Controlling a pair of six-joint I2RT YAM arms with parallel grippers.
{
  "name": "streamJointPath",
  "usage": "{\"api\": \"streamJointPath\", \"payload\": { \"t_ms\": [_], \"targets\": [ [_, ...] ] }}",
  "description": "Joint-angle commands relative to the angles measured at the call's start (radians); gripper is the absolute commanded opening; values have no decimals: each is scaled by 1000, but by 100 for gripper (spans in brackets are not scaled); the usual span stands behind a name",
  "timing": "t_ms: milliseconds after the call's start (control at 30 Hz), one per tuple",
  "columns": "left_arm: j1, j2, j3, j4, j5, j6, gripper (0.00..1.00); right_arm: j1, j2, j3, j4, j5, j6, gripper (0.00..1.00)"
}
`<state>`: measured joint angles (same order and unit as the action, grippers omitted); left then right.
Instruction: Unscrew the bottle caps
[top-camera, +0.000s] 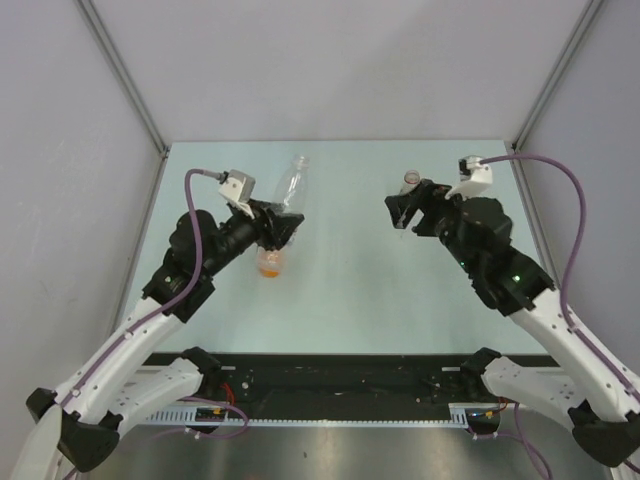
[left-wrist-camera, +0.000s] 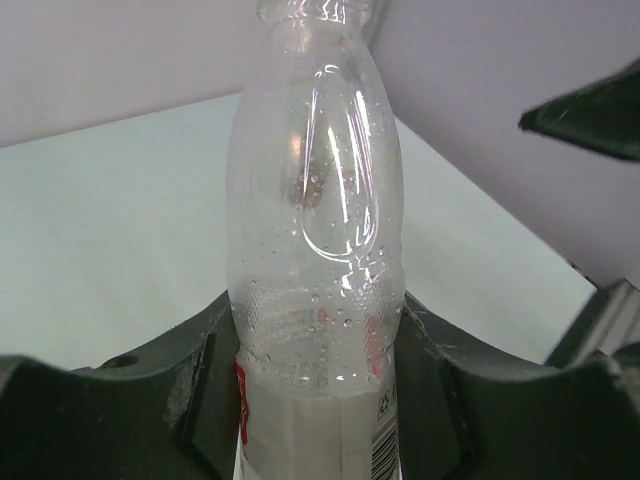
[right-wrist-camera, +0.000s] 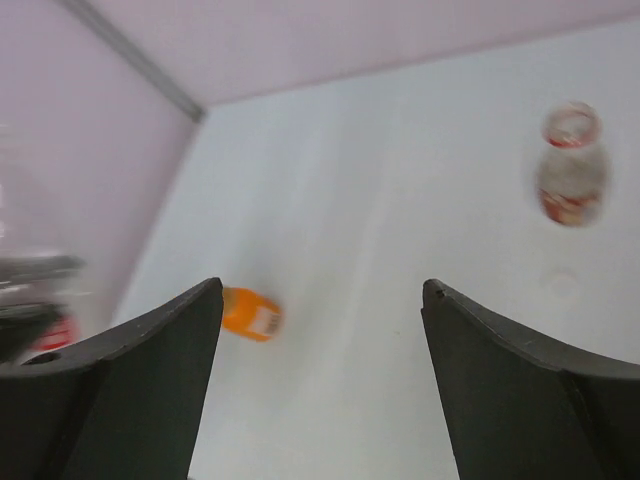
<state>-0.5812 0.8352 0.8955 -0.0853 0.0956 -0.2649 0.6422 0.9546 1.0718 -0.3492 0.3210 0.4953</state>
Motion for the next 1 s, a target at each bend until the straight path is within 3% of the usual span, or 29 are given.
{"api": "streamJointPath", "payload": {
  "t_ms": [0, 133, 367, 700, 967],
  "targets": [
    [3, 24, -21, 187, 344, -22, 6, 11, -66, 59, 114, -333, -1, 86],
    [-20, 31, -58, 304, 599, -56, 7, 11, -39, 117, 130, -490, 19, 87],
    [-83, 84, -26, 265, 757, -25, 7, 11, -10, 122, 223, -712, 54, 89],
    [-101, 90, -9, 228, 730, 7, 3, 11, -30, 122, 262, -752, 94, 88],
    [-105, 91, -1, 225, 707, 12, 3, 48, -7, 123, 208, -777, 66, 77]
  ]
}}
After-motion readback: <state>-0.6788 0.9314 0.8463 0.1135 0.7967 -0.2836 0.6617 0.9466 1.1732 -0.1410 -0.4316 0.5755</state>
